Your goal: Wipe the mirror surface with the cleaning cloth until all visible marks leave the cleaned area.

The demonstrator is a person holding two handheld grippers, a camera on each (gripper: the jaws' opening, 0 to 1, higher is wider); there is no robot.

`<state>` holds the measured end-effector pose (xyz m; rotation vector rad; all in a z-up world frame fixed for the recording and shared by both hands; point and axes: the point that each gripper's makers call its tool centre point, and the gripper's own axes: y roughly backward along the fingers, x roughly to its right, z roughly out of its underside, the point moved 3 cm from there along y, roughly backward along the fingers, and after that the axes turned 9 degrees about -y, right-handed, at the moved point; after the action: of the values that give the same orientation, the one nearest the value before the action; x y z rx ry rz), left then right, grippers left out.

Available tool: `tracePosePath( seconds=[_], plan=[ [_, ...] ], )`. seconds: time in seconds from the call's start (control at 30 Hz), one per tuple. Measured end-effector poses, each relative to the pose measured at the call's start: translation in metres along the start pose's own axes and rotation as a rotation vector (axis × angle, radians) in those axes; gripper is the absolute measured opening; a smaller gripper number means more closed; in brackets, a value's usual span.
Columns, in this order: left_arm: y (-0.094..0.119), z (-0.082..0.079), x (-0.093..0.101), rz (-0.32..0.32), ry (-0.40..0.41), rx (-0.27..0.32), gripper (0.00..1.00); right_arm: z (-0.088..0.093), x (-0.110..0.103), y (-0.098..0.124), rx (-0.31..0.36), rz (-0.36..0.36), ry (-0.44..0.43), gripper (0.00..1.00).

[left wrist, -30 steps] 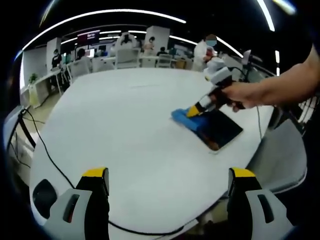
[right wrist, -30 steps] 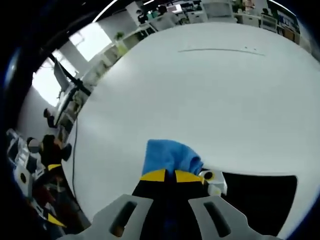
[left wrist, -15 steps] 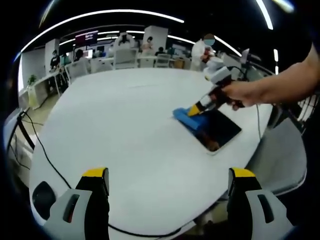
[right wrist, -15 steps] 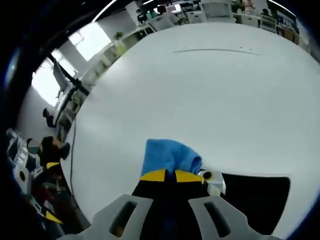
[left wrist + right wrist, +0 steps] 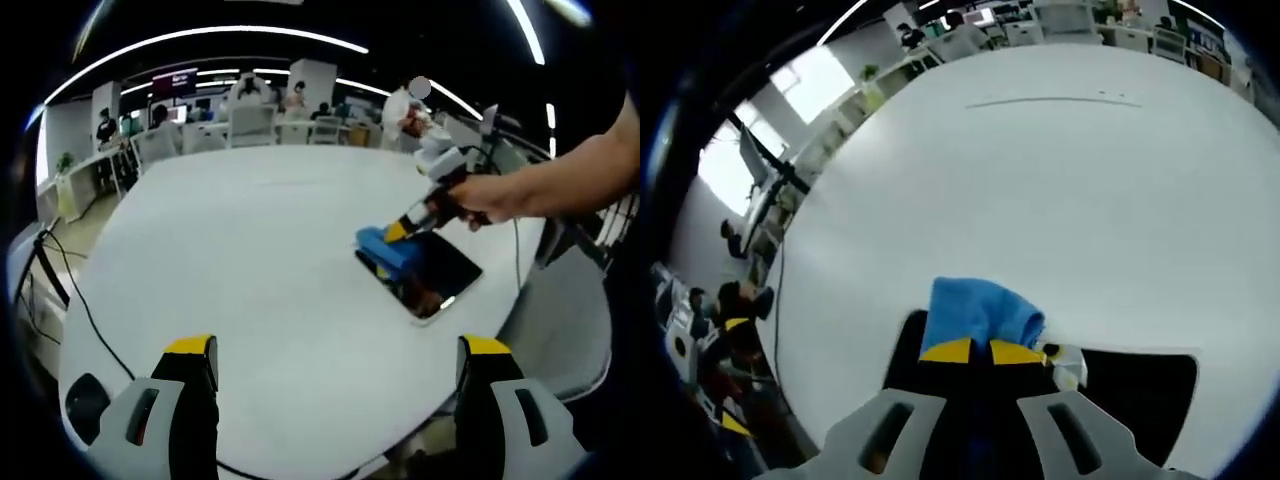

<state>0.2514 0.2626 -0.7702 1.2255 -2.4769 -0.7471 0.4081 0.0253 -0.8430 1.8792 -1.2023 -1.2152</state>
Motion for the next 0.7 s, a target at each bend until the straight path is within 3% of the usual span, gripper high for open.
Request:
tracePosePath(
  seconds=[0.3,0.7],
  plan=[
    [0.001,-0.008,0.0,0.029,-0.04,0.039,1.0,-0.001,0.021,0.009,-0.001,0.031,-0.024,0.0],
    [0.0,-0.023,0.008,0.043,-0.04,0.071,1.0,0.0,0.02,0.009,-0.004,0.038,-0.008,0.0]
  ],
)
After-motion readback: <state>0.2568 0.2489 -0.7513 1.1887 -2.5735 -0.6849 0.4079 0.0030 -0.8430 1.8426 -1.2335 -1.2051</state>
